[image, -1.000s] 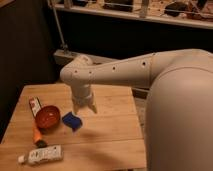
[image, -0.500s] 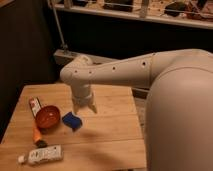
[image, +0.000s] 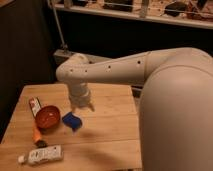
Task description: Push the eraser across the table
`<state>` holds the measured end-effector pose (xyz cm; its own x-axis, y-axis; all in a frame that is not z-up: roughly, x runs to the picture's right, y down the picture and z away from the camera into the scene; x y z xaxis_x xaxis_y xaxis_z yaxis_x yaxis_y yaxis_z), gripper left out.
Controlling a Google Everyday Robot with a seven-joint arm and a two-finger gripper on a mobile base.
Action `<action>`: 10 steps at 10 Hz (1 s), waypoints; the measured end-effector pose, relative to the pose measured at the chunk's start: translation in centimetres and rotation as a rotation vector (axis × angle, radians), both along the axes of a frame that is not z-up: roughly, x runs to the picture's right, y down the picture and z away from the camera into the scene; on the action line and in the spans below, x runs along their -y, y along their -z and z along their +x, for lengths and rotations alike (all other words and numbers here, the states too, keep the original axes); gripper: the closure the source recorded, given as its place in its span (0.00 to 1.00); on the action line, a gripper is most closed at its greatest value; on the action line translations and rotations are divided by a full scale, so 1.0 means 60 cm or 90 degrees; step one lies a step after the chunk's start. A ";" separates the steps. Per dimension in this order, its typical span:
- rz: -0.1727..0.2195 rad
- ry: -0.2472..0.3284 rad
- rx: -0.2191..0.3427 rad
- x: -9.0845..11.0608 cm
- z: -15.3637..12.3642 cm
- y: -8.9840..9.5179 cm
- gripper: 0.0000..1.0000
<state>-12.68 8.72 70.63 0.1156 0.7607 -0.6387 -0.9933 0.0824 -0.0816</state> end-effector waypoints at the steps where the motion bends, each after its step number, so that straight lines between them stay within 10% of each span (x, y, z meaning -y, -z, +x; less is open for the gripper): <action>1: 0.009 0.013 0.008 0.021 -0.022 -0.005 0.35; 10: 0.099 0.070 0.094 0.193 -0.217 -0.073 0.35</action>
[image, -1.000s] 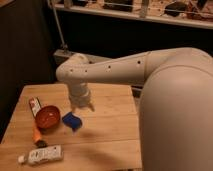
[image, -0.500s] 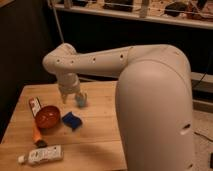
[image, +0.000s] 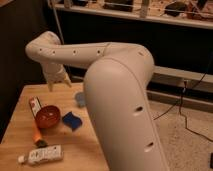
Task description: Push the eraser across the table
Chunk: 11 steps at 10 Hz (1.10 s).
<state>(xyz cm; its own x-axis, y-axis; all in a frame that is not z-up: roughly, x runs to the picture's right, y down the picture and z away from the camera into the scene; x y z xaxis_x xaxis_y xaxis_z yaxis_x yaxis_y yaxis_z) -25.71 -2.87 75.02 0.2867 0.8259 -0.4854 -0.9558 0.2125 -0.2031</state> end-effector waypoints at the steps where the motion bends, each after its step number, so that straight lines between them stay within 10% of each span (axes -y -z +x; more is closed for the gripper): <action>1: 0.018 0.012 0.020 0.014 -0.032 -0.017 0.37; 8: 0.042 0.105 0.051 -0.022 -0.134 -0.117 0.99; 11: 0.028 0.139 0.037 -0.061 -0.163 -0.164 1.00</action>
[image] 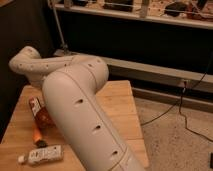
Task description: Push the eraser across the table
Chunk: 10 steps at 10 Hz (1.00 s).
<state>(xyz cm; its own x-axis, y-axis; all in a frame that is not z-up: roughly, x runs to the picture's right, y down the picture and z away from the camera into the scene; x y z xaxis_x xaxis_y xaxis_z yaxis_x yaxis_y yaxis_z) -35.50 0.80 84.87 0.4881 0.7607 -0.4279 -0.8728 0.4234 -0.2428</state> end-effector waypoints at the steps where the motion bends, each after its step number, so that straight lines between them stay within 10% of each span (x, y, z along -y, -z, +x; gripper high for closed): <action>1: -0.006 0.003 -0.002 -0.007 -0.006 -0.010 1.00; 10: -0.047 0.021 -0.014 -0.036 -0.026 -0.069 1.00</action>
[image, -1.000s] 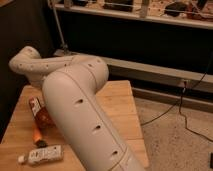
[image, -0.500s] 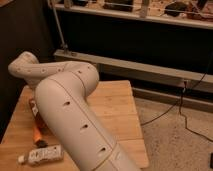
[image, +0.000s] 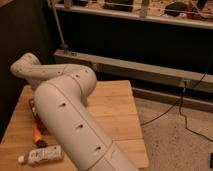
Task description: Push the eraser across the table
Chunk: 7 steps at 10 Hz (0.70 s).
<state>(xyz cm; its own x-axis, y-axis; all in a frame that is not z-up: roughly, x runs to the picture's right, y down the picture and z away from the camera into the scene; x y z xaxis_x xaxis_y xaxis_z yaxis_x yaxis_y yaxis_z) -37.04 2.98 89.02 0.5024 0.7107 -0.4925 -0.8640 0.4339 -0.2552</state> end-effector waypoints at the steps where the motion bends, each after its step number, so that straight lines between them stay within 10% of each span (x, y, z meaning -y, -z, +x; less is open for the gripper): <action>1: -0.006 0.002 0.001 -0.004 -0.003 -0.001 1.00; 7: -0.045 0.006 0.018 -0.053 -0.039 -0.006 1.00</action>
